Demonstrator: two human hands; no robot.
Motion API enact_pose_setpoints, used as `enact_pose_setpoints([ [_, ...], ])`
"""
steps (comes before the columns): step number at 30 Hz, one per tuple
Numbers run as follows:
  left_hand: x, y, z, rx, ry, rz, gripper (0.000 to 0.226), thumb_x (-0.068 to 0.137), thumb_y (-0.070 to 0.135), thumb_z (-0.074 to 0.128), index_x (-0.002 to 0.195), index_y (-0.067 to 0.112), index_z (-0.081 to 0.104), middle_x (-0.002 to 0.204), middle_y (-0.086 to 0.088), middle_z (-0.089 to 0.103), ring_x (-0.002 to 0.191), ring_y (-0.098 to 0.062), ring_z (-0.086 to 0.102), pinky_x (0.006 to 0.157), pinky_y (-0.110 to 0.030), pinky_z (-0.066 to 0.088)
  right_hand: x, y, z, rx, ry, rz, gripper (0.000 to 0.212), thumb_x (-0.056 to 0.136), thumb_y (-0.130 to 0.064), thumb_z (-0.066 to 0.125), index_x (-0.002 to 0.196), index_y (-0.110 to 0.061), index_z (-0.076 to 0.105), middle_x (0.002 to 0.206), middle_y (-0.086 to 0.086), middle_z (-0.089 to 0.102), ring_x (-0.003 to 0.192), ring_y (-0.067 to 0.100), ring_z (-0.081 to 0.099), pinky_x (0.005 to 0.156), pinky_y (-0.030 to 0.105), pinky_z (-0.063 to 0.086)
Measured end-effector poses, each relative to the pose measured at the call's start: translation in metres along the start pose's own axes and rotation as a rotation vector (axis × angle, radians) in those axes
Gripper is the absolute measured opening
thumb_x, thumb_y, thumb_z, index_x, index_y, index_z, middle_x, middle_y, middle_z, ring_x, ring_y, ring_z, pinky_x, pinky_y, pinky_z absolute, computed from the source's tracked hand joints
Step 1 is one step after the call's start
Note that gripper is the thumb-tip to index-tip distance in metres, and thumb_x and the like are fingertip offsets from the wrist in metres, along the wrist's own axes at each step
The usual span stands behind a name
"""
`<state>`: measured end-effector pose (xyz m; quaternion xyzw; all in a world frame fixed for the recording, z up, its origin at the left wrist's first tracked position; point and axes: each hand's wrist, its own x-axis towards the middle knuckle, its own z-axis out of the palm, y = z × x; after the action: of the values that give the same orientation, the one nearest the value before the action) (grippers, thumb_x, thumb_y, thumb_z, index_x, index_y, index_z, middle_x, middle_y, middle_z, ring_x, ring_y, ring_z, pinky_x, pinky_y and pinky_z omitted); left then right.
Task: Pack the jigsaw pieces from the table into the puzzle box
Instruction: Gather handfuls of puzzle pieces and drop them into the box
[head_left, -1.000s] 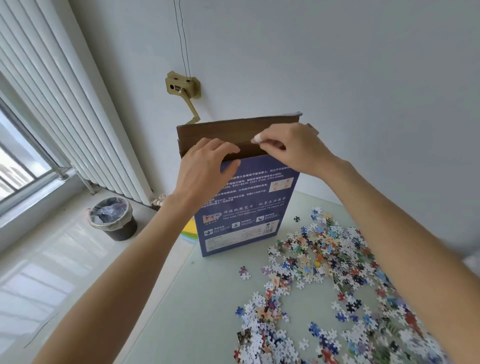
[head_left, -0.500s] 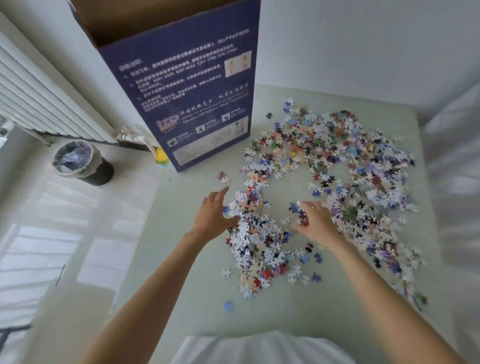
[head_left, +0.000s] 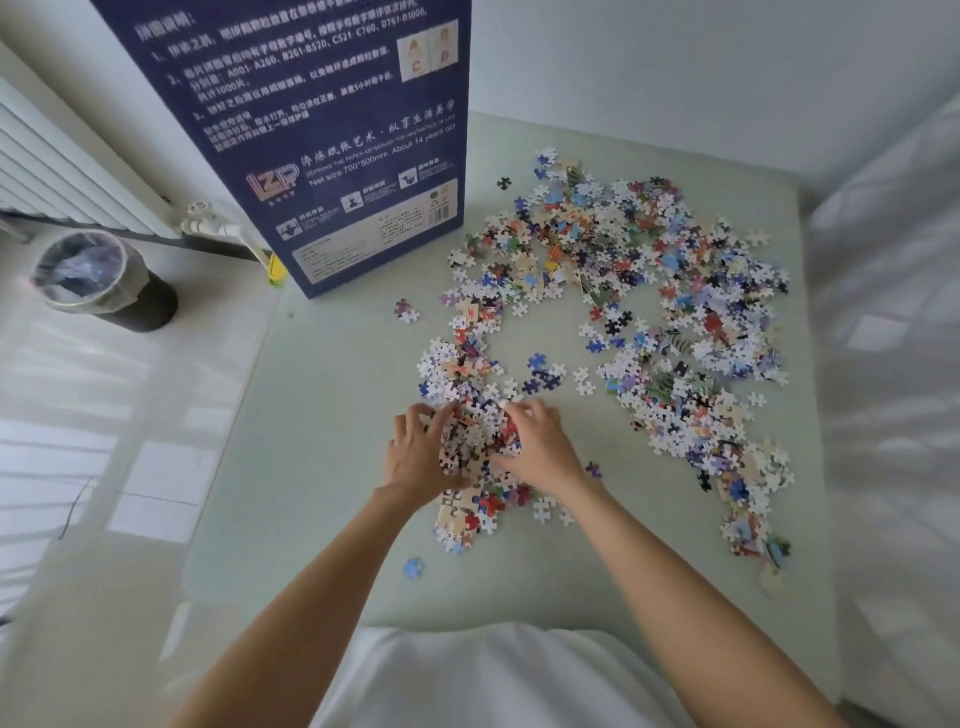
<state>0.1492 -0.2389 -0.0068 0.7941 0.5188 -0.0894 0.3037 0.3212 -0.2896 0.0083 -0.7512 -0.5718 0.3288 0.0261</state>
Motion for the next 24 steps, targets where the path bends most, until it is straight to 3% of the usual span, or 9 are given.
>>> enact_pose_setpoints([
  [2,-0.002,-0.001,-0.001,-0.069,0.022,0.006,0.096,0.064,0.04,0.081,0.141,0.037,0.024,0.135,-0.005,0.03,0.123,-0.023,0.03,0.098,-0.031,0.038,0.008,0.005,-0.008,-0.119,0.015,0.018,0.092,0.07,-0.053,0.072,0.142,-0.025,0.022,0.149,0.009,0.017,0.135,0.032,0.02,0.103,0.045,0.035],
  [5,-0.004,-0.001,-0.003,-0.158,0.03,-0.017,0.083,0.071,0.032,0.078,0.139,0.036,0.031,0.135,-0.006,0.033,0.123,-0.023,0.034,0.099,-0.032,0.037,0.02,0.003,-0.01,-0.219,-0.145,0.019,0.123,0.057,-0.065,0.072,0.147,-0.031,-0.005,0.154,0.011,-0.015,0.14,0.038,-0.008,0.109,0.06,0.013],
  [7,-0.003,-0.002,-0.004,-0.181,0.024,-0.035,0.08,0.072,0.031,0.077,0.138,0.036,0.032,0.135,-0.007,0.034,0.123,-0.024,0.036,0.1,-0.033,0.038,0.021,-0.008,-0.001,-0.282,-0.196,-0.051,0.129,0.054,-0.065,0.074,0.146,-0.033,-0.011,0.154,0.011,-0.015,0.14,0.039,-0.008,0.109,0.061,0.013],
  [11,-0.003,0.002,-0.003,-0.189,-0.012,-0.043,0.089,0.068,0.038,0.079,0.14,0.034,0.027,0.135,-0.006,0.032,0.123,-0.024,0.034,0.102,-0.032,0.035,0.013,-0.021,0.018,-0.298,-0.04,-0.104,0.108,0.064,-0.048,0.078,0.145,-0.028,0.01,0.15,0.011,0.017,0.134,0.032,0.022,0.103,0.044,0.035],
  [14,-0.005,0.005,-0.001,-0.201,0.03,-0.054,0.085,0.069,0.053,0.073,0.139,0.032,0.03,0.134,-0.005,0.034,0.123,-0.023,0.035,0.102,-0.033,0.035,0.01,-0.02,0.019,-0.187,0.047,-0.106,0.089,0.069,-0.04,0.076,0.139,-0.017,0.027,0.139,0.006,0.036,0.122,0.023,0.036,0.094,0.032,0.042],
  [20,-0.008,0.007,-0.001,-0.172,0.031,-0.043,0.066,0.077,0.041,0.071,0.134,0.027,0.039,0.132,-0.006,0.039,0.119,-0.024,0.044,0.098,-0.032,0.04,0.004,-0.016,0.02,-0.055,0.091,-0.048,0.056,0.078,-0.025,0.073,0.12,-0.015,0.038,0.117,0.008,0.052,0.101,0.02,0.051,0.075,0.026,0.046],
  [24,-0.016,0.004,-0.001,-0.155,0.011,-0.068,0.058,0.083,0.034,0.067,0.134,0.022,0.041,0.129,-0.009,0.044,0.111,-0.025,0.052,0.093,-0.033,0.045,0.0,-0.007,0.021,0.028,0.11,-0.034,0.044,0.08,-0.024,0.071,0.114,-0.012,0.045,0.109,0.006,0.056,0.095,0.02,0.057,0.074,0.027,0.048],
])
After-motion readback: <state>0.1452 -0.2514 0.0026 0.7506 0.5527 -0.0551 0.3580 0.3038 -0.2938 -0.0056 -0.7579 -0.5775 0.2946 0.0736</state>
